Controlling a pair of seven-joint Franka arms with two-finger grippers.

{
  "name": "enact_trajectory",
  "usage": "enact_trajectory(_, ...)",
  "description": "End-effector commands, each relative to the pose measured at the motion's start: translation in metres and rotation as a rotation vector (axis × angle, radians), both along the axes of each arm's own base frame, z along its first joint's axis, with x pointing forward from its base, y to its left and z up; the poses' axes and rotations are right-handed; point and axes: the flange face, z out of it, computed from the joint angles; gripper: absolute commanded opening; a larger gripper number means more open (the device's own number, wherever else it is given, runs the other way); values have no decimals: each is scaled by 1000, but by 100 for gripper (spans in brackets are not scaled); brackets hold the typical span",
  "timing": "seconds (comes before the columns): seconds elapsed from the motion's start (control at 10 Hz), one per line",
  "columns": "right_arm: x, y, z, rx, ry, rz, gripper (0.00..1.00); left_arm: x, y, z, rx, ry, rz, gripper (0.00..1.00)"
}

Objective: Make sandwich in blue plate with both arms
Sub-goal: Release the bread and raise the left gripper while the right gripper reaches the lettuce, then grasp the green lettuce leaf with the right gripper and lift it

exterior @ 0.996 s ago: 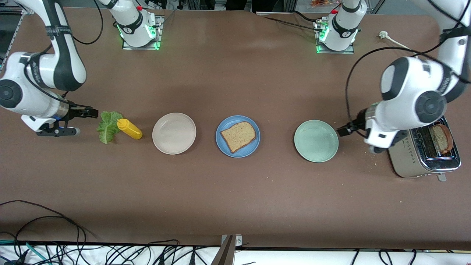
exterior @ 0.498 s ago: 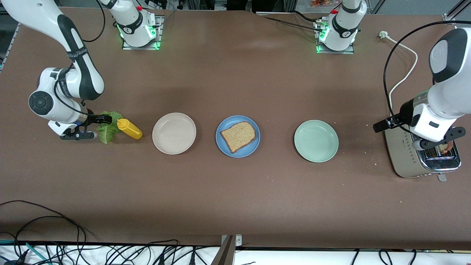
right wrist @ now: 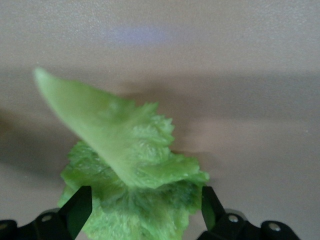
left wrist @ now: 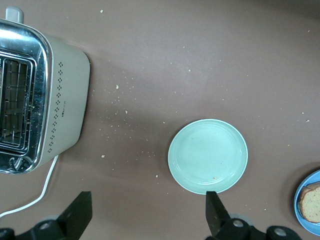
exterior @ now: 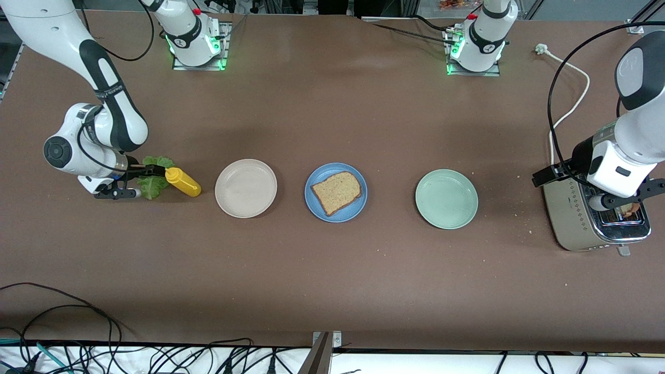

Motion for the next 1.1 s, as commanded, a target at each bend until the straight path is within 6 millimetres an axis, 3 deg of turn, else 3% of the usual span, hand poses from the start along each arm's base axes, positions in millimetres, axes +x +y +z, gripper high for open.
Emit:
enact_trajectory(0.0, 2, -4, -6, 24, -15, 22, 39, 1, 4, 5, 12, 5, -23, 100)
enact_trajectory(0.3, 6, -3, -2, 24, -21, 27, 4, 1, 4, 2, 13, 14, -23, 100)
enact_trajectory(0.7, 35, -5, 35, 38, -2, 37, 0, -2, 5, -5, 20, 39, -26, 100)
enact_trajectory(1.0, 71, 0, 93, 61, 47, 55, 0, -5, 3, -8, 22, 70, -34, 100)
